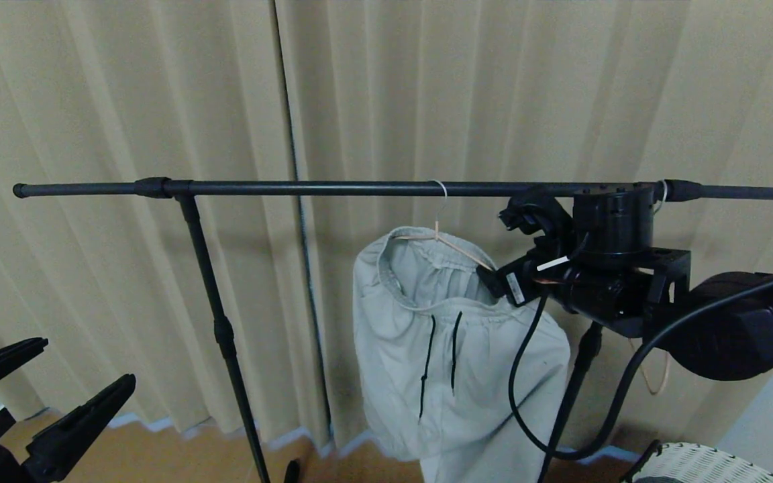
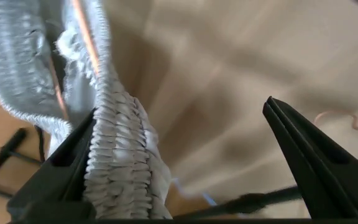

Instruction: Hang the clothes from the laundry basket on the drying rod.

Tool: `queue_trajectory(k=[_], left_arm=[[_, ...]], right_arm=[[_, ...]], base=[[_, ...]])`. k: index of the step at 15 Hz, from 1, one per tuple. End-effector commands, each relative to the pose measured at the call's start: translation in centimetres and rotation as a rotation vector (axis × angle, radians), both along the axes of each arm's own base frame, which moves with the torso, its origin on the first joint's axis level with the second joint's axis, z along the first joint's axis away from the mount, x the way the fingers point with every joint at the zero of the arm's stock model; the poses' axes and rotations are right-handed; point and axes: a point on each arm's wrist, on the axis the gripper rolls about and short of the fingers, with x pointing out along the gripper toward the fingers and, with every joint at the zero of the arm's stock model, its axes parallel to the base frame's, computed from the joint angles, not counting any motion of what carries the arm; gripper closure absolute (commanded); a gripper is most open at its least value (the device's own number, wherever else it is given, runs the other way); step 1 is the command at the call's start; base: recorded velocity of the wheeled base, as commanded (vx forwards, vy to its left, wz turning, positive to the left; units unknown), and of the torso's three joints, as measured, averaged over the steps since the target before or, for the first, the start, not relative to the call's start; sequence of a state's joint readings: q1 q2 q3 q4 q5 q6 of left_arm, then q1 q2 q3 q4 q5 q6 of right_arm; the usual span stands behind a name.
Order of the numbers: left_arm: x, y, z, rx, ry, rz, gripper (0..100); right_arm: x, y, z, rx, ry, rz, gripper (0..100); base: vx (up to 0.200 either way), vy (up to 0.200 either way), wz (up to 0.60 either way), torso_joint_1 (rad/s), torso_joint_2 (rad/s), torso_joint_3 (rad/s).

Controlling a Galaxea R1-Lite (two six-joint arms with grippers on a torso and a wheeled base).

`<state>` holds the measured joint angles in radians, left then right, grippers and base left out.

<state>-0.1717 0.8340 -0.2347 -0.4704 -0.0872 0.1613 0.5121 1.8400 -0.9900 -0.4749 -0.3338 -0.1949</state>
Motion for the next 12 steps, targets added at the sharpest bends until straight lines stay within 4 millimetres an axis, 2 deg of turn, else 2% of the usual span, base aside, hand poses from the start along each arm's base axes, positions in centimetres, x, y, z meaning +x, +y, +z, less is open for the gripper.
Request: queue_trajectory(k=[1,7,12], left_arm=[[0.0,0.0,0.0,0.0,0.0,0.0,0],[0.0,0.0,0.0,0.0,0.0,0.0,0],[0.0,0.0,0.0,0.0,0.001,0.0,0]], right_arm=[[0.0,0.1,-0.5,0.011,0.02,0.018,0],[-0.8,1.0,-0.5,0.216,0.074,0.254,0],[-1.9,0.4,-0.4,0.301,-0.024,0.272,0]], base=[[0.0,0.0,0.0,0.0,0.0,0.0],[0.0,0.0,0.0,0.0,0.0,0.0],[0.0,0.0,0.0,0.0,0.0,0.0]])
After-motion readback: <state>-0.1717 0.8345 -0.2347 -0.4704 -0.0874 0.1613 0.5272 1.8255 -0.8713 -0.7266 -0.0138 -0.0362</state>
